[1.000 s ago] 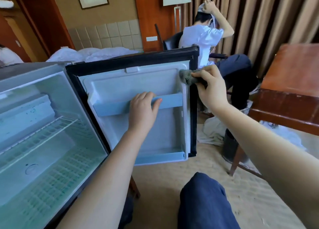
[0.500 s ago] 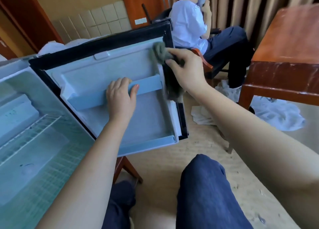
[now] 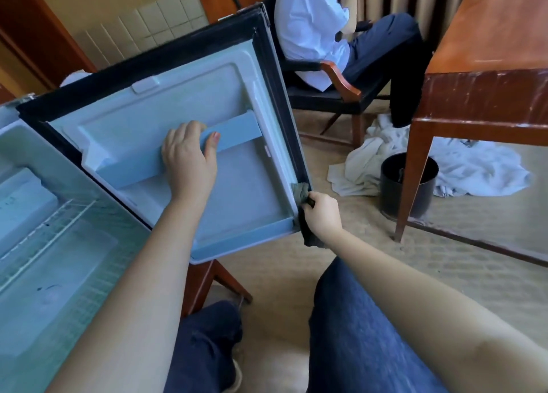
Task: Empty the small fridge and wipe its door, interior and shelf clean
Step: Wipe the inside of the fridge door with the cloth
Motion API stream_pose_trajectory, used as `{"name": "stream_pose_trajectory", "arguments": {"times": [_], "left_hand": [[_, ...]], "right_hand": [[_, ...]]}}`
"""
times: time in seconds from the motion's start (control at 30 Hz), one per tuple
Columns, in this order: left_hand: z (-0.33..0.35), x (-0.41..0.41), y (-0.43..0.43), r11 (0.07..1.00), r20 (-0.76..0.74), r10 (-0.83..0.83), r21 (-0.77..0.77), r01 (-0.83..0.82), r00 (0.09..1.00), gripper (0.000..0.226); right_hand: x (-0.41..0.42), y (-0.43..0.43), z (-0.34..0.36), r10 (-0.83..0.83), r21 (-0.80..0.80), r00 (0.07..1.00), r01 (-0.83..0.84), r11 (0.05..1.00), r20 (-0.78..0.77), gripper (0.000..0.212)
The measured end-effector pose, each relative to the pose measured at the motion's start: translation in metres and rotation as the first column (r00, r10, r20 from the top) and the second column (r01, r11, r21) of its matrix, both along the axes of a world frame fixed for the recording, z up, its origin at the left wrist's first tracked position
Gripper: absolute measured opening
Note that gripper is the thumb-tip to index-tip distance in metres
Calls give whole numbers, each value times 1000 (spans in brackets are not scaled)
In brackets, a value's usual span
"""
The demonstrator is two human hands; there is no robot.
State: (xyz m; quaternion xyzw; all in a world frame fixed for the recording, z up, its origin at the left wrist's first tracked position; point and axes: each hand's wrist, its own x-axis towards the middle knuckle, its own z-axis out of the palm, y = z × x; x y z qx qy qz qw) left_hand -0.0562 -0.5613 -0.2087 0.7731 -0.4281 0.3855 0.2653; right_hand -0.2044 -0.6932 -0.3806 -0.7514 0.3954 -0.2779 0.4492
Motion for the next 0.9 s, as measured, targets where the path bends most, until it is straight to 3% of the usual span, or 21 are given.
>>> {"name": "stream_pose_trajectory", "arguments": {"times": [0.07,0.17,0.23,0.3,0.4,0.5,0.57,0.63,0.7,0.77,0.83,0.9], "left_hand": [[0,0,0,1000,-5,10,-1,-10,1000,28],[-1,-1,-2,1000,9,22,-9,-22,1000,26],[-1,0,-2,1000,21,22,-12,-22,1000,26],[-2,1,-3,1000,26,19,-9,-19,999,28],[-2,2,-8,1000,20,21,-13,-21,1000,29],[-2,3,-13,999,15,39,-18,-39,999,30],[-3,3,-14,999,19,48,-19,-48,999,31],[-4,4,-15,998,27,57,-23,-56,998,32],[-5,4,-15,998,30,64,-30,-63,998,33],[-5,4,-17,997,33,72,-34,-71,997,34],[-5,5,-17,997,33,76,-32,-75,997,35],[-3,5,-17,997,18,66,-29,-66,998,35]], "right_hand": [[6,3,28,-47,-56,986,57,997,161,19],[19,12,77,-89,-112,857,169,979,508,29],[26,17,86,-115,-102,803,214,972,585,26],[30,21,64,-168,-65,835,236,970,525,17],[31,23,3,-241,72,933,230,971,268,14],[24,11,-36,-139,116,990,139,983,-9,18],[16,-6,-45,-16,113,974,43,993,-227,13],[6,-21,-51,11,149,939,43,988,-344,13],[0,-28,-55,-94,154,959,140,978,-268,21],[1,-22,-56,-206,57,976,210,976,-74,15],[10,-12,-55,-206,-60,976,210,976,72,13],[22,-7,-60,-176,-65,980,183,981,95,19]]}}
